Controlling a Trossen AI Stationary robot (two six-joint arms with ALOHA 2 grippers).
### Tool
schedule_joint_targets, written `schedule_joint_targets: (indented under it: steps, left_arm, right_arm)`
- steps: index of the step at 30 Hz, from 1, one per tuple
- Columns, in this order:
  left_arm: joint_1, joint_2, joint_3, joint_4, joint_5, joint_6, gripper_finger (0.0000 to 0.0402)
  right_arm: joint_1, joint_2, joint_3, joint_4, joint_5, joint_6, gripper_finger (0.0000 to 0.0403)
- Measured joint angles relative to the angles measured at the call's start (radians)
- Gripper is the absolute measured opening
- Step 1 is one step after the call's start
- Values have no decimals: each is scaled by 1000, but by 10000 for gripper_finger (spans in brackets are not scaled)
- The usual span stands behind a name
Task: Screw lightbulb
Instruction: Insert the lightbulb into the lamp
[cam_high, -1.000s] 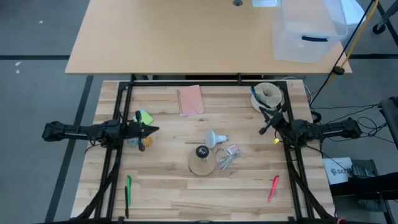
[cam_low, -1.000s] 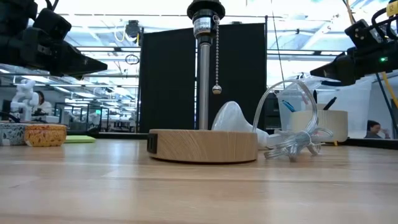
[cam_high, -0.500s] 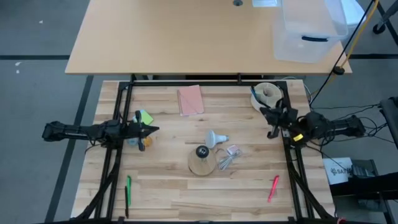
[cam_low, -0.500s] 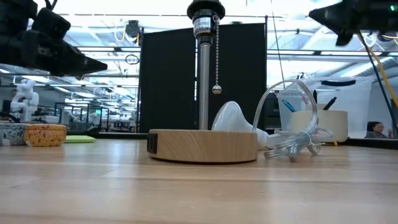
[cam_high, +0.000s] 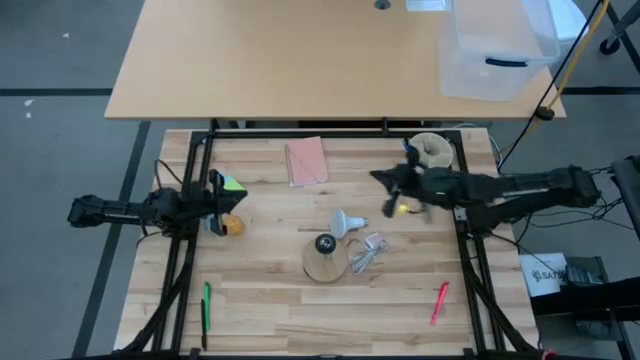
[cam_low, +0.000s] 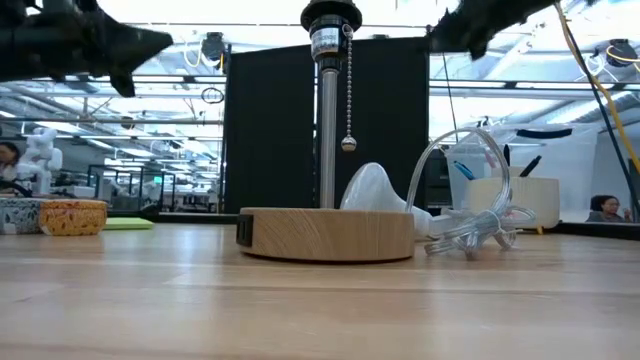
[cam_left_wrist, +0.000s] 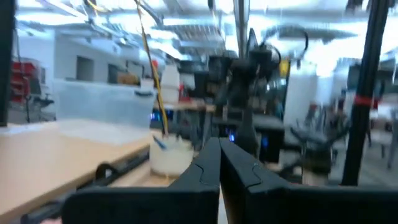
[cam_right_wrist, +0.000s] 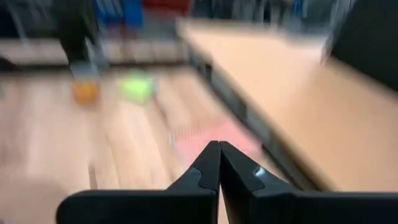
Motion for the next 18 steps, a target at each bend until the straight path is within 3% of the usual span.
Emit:
schedule_joint_targets:
  steps: [6, 9, 13, 18]
  left_arm:
    - [0, 0, 0, 43, -31, -89, 1]
    - [0, 0, 0, 10, -79, -96, 1]
    - [0, 0, 0, 8, -107, -140, 1]
    - [-1, 32, 0, 0, 43, -180, 2]
  right_arm:
    - [-71, 258, 222, -376, -205, 74, 0]
    - [-81, 348, 292, -443, -305, 74, 0]
    - [-80, 421, 378, -502, -332, 72, 0]
    - [-80, 433, 472, -653, -339, 107, 1]
